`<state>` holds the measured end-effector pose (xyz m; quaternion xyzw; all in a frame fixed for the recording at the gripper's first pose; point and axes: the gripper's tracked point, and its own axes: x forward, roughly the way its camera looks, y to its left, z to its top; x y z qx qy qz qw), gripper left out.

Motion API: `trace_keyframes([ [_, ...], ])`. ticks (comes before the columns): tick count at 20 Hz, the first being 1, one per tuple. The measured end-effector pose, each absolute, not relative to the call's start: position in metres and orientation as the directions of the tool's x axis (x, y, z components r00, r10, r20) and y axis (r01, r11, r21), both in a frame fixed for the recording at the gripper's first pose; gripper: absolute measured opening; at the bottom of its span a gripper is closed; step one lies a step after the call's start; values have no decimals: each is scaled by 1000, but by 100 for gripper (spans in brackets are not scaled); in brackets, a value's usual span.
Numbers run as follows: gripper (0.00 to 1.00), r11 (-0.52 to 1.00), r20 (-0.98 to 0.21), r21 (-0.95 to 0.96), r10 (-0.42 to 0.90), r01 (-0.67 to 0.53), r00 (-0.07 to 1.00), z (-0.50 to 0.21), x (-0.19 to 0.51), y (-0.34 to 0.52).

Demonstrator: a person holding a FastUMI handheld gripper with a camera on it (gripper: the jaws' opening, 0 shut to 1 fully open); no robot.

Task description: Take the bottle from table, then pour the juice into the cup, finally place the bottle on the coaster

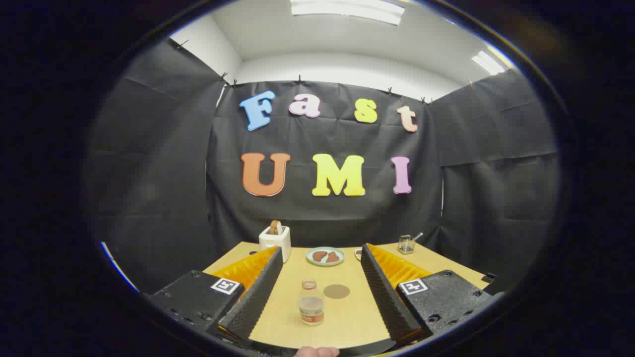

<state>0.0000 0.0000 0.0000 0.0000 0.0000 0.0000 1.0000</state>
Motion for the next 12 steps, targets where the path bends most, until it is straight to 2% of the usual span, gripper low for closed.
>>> trace_keyframes([
  [12,100,1000,-14,16,3,-3,1000,-5,8,-5],
])
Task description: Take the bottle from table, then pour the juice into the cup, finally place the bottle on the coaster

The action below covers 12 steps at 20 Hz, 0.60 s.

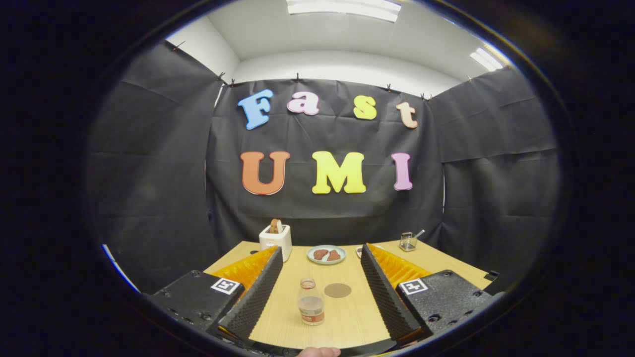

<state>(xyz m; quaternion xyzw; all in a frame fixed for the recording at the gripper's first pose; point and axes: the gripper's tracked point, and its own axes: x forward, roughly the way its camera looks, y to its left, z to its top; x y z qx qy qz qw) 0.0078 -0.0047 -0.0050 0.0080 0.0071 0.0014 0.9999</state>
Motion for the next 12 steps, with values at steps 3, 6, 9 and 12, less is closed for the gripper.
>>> trace_keyframes([
  [3,100,1000,-16,18,8,-8,1000,-6,8,-1],
  [6,100,1000,-14,13,16,-16,1000,-6,8,2],
  [9,100,1000,-14,5,15,-15,1000,-9,6,3],
  [12,100,1000,-15,13,13,-13,1000,-15,10,6],
])
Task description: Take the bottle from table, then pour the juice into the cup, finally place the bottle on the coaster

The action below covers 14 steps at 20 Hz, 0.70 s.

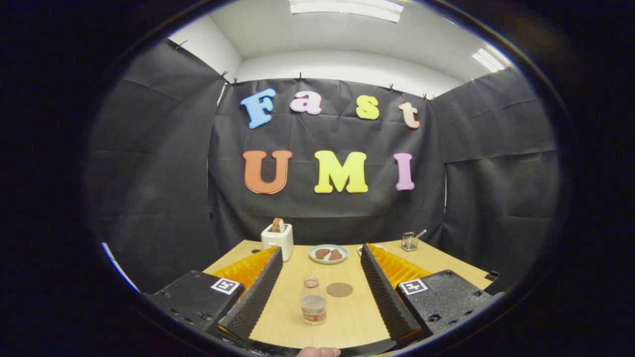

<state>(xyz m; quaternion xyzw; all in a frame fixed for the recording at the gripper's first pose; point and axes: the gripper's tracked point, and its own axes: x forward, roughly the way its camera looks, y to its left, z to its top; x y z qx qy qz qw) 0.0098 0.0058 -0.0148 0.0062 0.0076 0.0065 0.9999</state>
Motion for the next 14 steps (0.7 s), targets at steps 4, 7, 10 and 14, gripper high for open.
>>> trace_keyframes([
  [4,100,999,-48,-40,-10,8,999,-45,18,5],
  [7,100,998,-78,-55,-41,36,996,-78,23,-1],
  [10,100,999,-103,-37,-19,16,994,-113,31,3],
  [14,100,1000,-126,-25,-7,4,992,-162,49,1],
])
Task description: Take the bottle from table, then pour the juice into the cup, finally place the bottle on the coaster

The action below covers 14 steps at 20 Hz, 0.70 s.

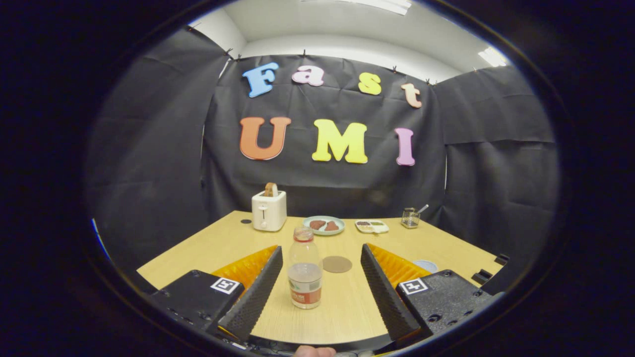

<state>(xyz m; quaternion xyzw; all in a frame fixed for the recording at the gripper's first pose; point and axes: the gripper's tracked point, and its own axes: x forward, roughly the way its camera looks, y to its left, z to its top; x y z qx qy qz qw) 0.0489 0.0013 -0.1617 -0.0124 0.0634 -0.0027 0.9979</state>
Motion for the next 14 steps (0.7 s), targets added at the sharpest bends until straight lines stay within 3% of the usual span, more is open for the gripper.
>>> trace_keyframes([
  [14,100,998,-208,-45,40,-50,977,-268,100,24],
])
